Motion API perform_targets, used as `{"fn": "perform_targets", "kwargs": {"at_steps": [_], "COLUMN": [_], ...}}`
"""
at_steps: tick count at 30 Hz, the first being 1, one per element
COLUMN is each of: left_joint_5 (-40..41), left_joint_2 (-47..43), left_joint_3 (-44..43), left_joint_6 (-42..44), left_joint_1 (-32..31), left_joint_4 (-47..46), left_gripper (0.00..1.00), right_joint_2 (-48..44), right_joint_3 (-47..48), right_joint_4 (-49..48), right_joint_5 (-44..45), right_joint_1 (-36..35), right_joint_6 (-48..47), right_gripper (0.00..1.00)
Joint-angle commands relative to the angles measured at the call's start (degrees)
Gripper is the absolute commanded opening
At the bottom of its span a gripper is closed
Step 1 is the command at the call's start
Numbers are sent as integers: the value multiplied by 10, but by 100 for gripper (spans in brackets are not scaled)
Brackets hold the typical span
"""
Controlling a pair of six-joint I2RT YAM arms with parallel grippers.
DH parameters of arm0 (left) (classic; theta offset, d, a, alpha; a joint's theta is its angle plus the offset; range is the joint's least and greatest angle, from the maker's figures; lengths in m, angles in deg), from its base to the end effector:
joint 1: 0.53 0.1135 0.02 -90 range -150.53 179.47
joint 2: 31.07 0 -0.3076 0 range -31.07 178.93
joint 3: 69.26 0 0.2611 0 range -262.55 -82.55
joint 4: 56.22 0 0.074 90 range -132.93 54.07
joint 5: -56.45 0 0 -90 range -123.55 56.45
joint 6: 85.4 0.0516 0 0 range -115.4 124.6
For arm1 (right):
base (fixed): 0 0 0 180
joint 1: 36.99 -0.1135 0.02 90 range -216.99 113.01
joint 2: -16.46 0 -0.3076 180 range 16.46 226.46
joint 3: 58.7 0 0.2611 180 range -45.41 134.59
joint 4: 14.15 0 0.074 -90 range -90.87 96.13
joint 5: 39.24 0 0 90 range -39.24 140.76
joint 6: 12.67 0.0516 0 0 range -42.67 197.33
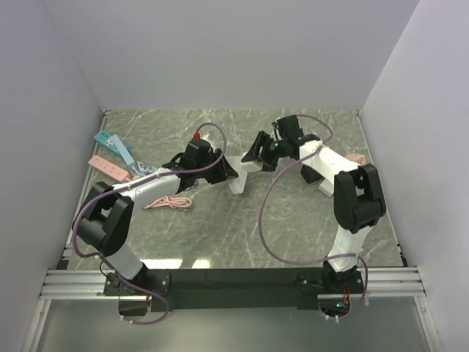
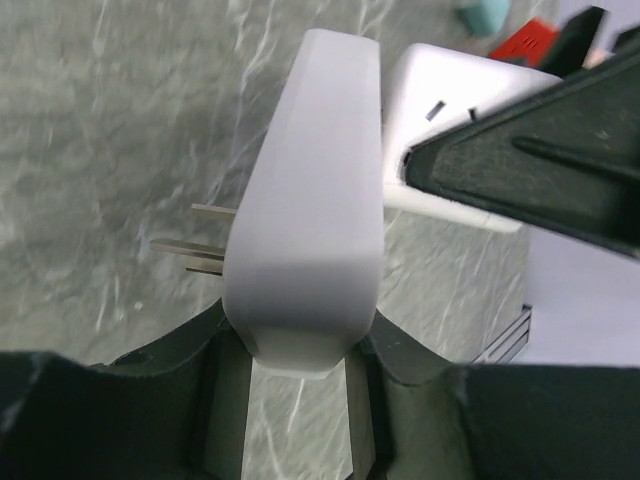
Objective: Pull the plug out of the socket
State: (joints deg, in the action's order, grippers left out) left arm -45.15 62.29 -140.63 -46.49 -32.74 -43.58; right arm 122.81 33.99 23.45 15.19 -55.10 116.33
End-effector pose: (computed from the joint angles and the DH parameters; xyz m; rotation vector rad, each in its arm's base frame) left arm 0.3182 -0.2127 0.2520 -0.2625 2.3438 -0.9999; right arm 0.4021 0.1631 0.2565 0.1827 2.6059 1.1676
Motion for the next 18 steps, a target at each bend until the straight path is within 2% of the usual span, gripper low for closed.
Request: {"fn": "perform_targets", "kwargs": {"at_steps": [1, 4, 6, 8, 9, 12, 15, 18], "left_joint_5": [114, 132, 133, 130, 128, 130, 125, 121], "left_joint_2": [16, 21, 19, 16, 13, -2, -12, -24], "left_joint_3": [-26, -41, -41, -39, -31, -10, 9, 24], "left_joint_6": [-2, 4, 6, 7, 8, 6, 5, 4], "left_joint_1": [40, 42, 43, 49, 50, 56, 64, 72], "left_joint_4": [50, 62, 68, 72, 69, 63, 58, 48], "left_gripper": [0, 0, 0, 0, 0, 0, 1, 0], "right_joint_2": [-98, -101, -88, -56, -46, -9, 12, 15], "right_joint_3": [-64, -66, -39, 29, 57, 158, 218, 236], "right_joint_4": [-66, -69, -23, 27, 83, 158, 170, 166], "right_joint_5": [47, 23, 13, -39, -46, -76, -107, -100], "right_joint_1": [-56, -64, -53, -20, -7, 50, 98, 107], "right_joint_6": [73, 81, 43, -12, -30, -91, -99, -93], "right_gripper": [0, 0, 0, 0, 0, 0, 0, 0]}}
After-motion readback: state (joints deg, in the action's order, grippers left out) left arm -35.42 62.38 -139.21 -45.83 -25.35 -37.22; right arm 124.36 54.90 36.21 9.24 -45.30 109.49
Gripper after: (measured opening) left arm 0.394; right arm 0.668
